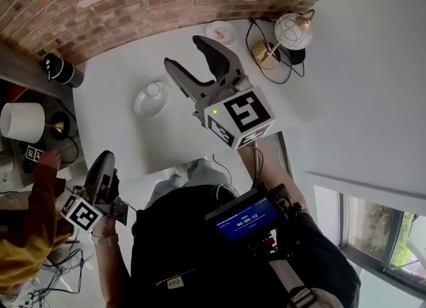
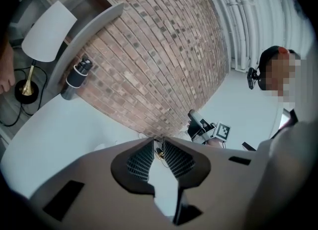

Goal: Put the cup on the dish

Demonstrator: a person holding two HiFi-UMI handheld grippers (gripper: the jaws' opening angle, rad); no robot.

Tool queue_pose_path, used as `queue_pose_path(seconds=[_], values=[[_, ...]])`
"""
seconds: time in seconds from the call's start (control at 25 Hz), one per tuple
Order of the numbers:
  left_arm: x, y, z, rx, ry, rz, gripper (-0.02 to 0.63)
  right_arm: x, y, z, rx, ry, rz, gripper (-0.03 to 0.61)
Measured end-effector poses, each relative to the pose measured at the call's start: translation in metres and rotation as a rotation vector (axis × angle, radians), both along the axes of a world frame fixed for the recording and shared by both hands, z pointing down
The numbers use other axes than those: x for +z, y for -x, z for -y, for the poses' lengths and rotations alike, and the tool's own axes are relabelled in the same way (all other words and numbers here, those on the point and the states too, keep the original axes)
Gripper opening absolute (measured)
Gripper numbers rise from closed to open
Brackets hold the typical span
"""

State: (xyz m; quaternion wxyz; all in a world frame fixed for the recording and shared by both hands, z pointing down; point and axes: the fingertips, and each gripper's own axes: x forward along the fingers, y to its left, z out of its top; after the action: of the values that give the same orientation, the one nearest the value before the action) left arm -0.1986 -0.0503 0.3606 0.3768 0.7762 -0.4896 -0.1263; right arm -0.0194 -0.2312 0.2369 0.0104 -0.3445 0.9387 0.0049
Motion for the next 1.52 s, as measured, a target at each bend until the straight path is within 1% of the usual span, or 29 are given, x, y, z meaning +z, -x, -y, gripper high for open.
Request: queue_pose_path(seconds=[0.16, 0.36, 0.64, 0.8, 1.28, 1.52], values=[[-0.010, -0.014, 0.026, 0.042, -0.025, -0.002, 0.061, -0.010, -0.020, 0.003, 0.020, -0.006, 0.025, 0.262], [-0.019, -0.030, 0.055, 0.098, -0.052, -0.007, 0.061, -0.022, -0.043, 0.003, 0.063, -0.020, 0.033, 0.262], [-0.030, -0.049, 0.084, 0.154, -0.080, -0.018, 0.061, -0.029, -0.067, 0.002, 0.097, 0.010, 0.080, 0.262], [-0.035, -0.054, 0.093, 0.172, -0.093, -0.024, 0.061, -0.027, -0.073, -0.001, 0.107, 0.024, 0.096, 0.262], [-0.053, -0.071, 0.115, 0.200, -0.134, -0.032, 0.061, -0.021, -0.087, -0.009, 0.088, 0.091, 0.195, 0.262], [-0.055, -0.075, 0.118, 0.210, -0.139, -0.035, 0.061, -0.011, -0.086, -0.010, 0.076, 0.124, 0.212, 0.259]])
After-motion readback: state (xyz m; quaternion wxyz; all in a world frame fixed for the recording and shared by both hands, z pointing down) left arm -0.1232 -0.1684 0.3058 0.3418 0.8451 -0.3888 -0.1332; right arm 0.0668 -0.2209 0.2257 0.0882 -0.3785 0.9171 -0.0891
